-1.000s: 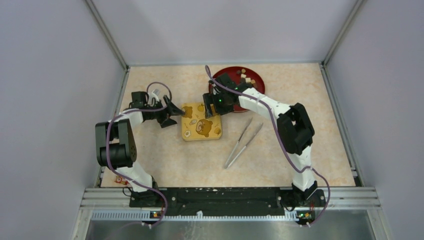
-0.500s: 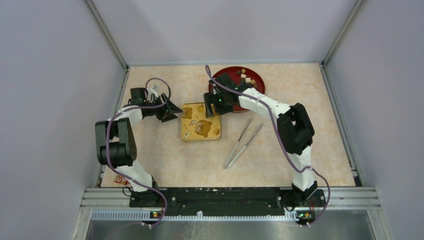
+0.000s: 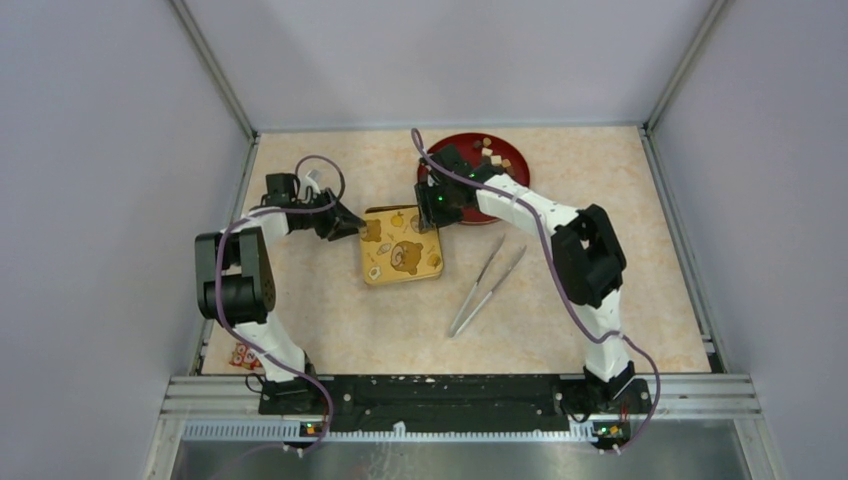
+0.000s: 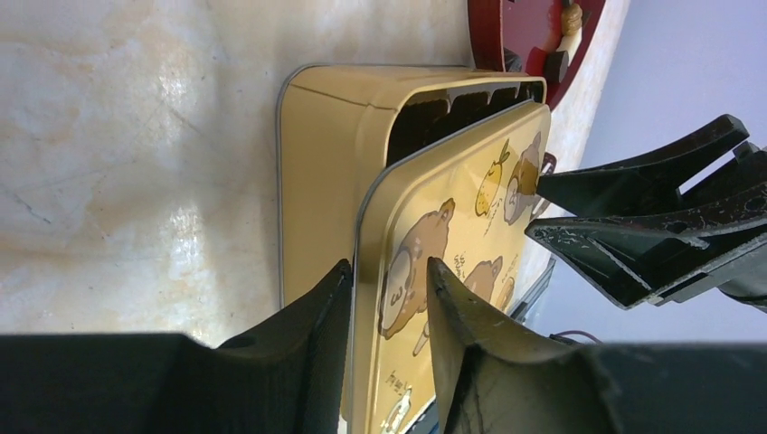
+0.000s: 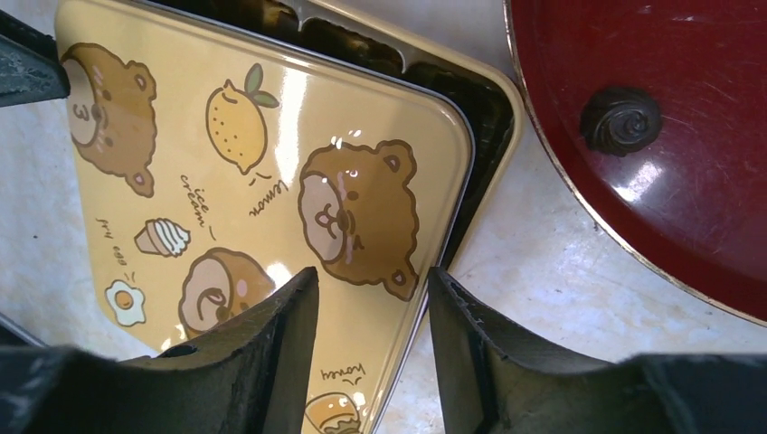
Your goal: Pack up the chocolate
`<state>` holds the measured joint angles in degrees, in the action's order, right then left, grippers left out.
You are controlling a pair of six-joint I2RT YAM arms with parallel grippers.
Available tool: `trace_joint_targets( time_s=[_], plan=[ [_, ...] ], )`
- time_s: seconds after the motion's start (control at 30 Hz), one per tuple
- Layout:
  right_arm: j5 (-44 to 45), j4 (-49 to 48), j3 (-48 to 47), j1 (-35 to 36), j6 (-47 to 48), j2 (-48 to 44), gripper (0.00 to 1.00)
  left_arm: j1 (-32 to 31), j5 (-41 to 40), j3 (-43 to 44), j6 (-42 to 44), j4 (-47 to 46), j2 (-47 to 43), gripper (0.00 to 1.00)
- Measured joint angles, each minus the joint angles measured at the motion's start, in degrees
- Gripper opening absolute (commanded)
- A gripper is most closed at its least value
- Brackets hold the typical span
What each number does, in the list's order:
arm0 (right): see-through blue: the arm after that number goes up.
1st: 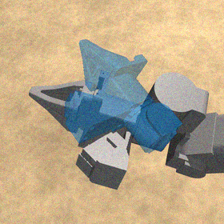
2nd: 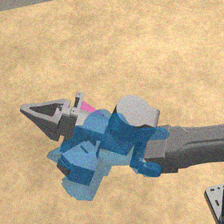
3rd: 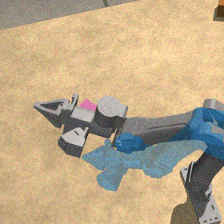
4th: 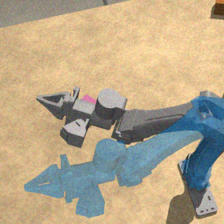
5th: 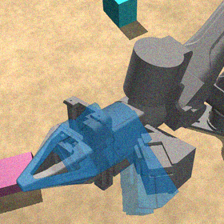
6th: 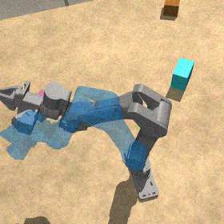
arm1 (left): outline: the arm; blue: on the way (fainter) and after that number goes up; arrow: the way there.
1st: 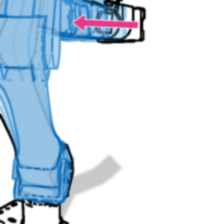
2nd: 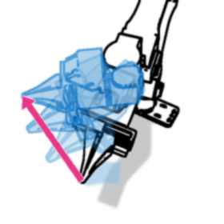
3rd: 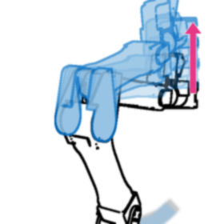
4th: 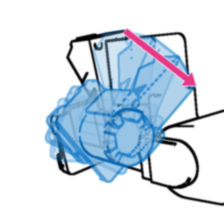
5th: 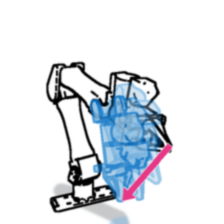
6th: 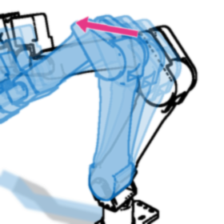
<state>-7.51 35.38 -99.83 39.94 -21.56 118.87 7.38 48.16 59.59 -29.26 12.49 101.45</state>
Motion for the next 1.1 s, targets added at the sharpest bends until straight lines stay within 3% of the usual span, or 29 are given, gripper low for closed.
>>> trace_joint_targets(
  time_s=[0.2,0.5,0.8,1.1],
  plan=[
    [0.6,0.0,-0.5,-0.4,0.0,1.1,0.41,-0.2,-0.1,0.9,-0.1,0.0,0.4,0.33],
    [1.4,0.0,-0.8,-0.7,0.1,1.4,0.35,-0.8,-0.1,4.7,-0.2,0.2,2.7,0.33],
    [1.9,0.2,-1.6,-1.2,0.0,1.7,0.39,-1.8,-0.7,8.5,-0.2,1.0,5.3,0.35],
    [1.6,-0.7,-1.6,-2.0,-0.1,1.7,0.40,-3.0,-1.6,9.8,-0.8,1.1,6.4,0.44]
  ],
)
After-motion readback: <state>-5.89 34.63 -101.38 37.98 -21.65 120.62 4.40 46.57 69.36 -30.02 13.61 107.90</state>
